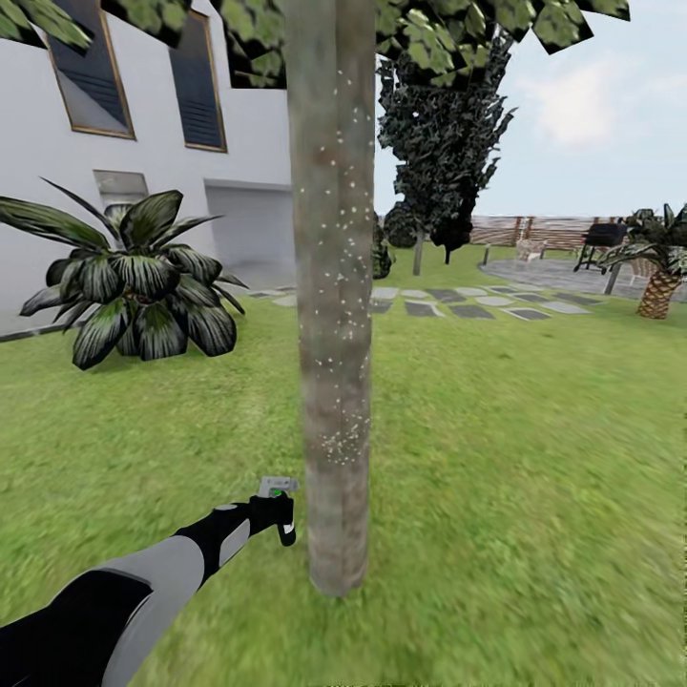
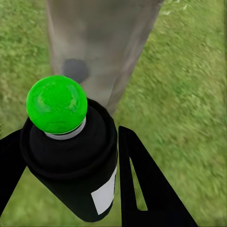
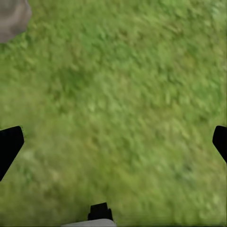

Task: In the garden, pick up the pesticide atomizer on the floor and spray pesticide onto both trees until each tree trunk is fully covered.

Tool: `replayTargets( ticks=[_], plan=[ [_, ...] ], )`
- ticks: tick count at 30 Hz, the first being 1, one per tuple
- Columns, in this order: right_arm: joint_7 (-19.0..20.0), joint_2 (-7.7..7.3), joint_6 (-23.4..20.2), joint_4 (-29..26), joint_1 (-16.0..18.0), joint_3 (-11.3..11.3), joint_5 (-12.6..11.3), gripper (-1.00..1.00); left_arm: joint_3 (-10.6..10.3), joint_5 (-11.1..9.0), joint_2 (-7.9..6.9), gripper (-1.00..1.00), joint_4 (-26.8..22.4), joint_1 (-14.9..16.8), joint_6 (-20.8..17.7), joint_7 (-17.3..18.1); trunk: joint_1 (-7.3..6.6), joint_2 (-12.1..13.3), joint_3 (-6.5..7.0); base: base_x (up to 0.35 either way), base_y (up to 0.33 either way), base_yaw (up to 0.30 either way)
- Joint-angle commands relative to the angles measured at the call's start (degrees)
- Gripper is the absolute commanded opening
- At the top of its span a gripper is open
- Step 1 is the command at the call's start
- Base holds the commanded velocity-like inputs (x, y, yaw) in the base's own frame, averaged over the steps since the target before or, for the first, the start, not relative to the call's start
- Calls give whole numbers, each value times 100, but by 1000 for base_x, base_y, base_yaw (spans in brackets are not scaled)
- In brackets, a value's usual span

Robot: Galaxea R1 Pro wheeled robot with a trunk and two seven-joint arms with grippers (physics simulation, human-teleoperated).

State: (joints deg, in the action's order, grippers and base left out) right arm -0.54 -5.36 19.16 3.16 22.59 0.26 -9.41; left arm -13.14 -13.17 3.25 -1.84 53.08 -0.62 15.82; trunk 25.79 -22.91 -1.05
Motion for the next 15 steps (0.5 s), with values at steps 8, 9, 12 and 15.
replayTargets(
  ticks=[8,9,12,15],
  plan=[
    [1,0,0,0,0,0,0,100,5,-2,0,-100,1,1,0,0,0,-1,-63,0,350,-186],
    [1,0,0,0,0,0,0,100,5,-2,0,-100,1,2,0,0,0,-1,-71,0,350,-205],
    [1,0,0,0,0,0,0,100,5,-2,0,-100,-1,1,0,0,0,-1,-93,0,350,-217],
    [1,0,0,0,0,0,0,100,5,-2,0,-100,1,0,0,0,0,-1,-115,0,350,-226]
  ],
)
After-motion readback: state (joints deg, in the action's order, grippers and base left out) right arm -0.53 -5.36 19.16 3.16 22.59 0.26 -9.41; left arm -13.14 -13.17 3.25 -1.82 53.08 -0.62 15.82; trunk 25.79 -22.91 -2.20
